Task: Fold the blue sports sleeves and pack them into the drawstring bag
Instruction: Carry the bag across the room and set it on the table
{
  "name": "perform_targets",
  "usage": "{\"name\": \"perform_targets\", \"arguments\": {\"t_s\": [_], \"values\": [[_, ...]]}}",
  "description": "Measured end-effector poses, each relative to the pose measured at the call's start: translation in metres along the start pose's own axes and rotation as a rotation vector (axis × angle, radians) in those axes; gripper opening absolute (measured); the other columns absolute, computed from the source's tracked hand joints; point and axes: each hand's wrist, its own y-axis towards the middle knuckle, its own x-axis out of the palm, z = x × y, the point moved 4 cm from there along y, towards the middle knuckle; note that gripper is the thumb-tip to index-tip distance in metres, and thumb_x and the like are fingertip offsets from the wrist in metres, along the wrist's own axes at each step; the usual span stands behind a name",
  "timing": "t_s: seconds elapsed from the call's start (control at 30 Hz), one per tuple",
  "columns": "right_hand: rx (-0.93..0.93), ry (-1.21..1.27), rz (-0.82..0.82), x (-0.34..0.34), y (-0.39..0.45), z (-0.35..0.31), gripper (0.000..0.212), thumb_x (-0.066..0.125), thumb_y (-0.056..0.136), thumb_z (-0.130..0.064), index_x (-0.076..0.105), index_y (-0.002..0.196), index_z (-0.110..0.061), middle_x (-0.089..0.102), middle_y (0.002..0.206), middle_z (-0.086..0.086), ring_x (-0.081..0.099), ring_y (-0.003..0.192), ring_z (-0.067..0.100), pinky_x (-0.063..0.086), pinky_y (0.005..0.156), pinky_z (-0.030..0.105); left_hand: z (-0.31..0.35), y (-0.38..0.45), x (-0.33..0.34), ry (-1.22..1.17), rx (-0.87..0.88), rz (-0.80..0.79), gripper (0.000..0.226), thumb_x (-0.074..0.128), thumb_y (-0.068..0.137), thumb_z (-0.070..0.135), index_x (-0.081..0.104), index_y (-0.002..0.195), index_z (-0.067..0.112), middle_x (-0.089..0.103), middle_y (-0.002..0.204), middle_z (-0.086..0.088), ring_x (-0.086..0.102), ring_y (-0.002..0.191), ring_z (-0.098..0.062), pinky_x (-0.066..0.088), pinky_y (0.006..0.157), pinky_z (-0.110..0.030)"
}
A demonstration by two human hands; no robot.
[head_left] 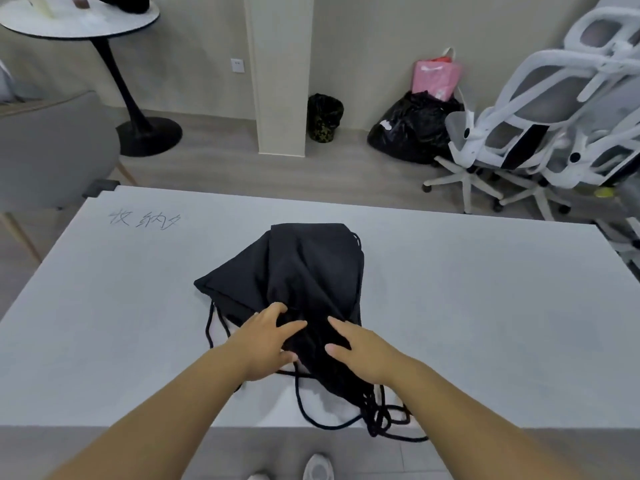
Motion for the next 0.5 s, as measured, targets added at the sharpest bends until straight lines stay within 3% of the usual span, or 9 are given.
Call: {"name": "perform_targets", "arguments": {"t_s": [0.13, 0.23, 0.4, 0.5], "values": [[0.007, 0.046, 0.005, 0.021, 0.022, -0.016, 0.062, 0.041, 0.099, -0.041, 0.015, 0.152, -0.022, 0.021, 0.159, 0.000, 0.022, 0.145, 0.018, 0.021, 0.117, 0.031, -0.028, 0.003, -0.001, 0.090, -0.017, 0.053, 0.056, 0.048, 0.094, 0.040, 0.029, 0.146, 0.036, 0.013, 0.155, -0.002, 0.025, 0.140, -0.024, 0.018, 0.118, -0.038], [0.008, 0.034, -0.013, 0.027, 0.039, -0.033, 0.063, 0.040, 0.099, -0.042, 0.015, 0.152, -0.019, 0.023, 0.158, 0.004, 0.024, 0.144, 0.022, 0.024, 0.117, 0.035, -0.051, 0.010, -0.008, 0.152, -0.031, 0.052, 0.055, 0.049, 0.094, 0.036, 0.030, 0.146, 0.032, 0.013, 0.158, -0.002, 0.010, 0.147, -0.021, 0.012, 0.120, -0.039], [0.028, -0.025, -0.037, 0.022, 0.047, -0.047, 0.065, 0.044, 0.096, -0.045, 0.019, 0.151, -0.021, 0.030, 0.155, 0.005, 0.033, 0.140, 0.024, 0.031, 0.113, 0.037, -0.062, 0.014, -0.020, 0.107, -0.066, -0.009, 0.054, 0.050, 0.095, 0.031, 0.032, 0.146, 0.027, 0.012, 0.160, -0.001, 0.003, 0.149, -0.019, 0.019, 0.119, -0.036], [0.045, -0.027, -0.054, 0.006, 0.038, -0.049, 0.061, 0.051, 0.094, -0.043, 0.030, 0.148, -0.024, 0.035, 0.153, 0.002, 0.038, 0.136, 0.022, 0.035, 0.110, 0.034, -0.058, 0.012, -0.029, 0.074, -0.078, -0.036, 0.050, 0.051, 0.094, 0.032, 0.038, 0.143, 0.027, 0.022, 0.156, 0.001, 0.017, 0.145, -0.019, 0.030, 0.113, -0.037]]}}
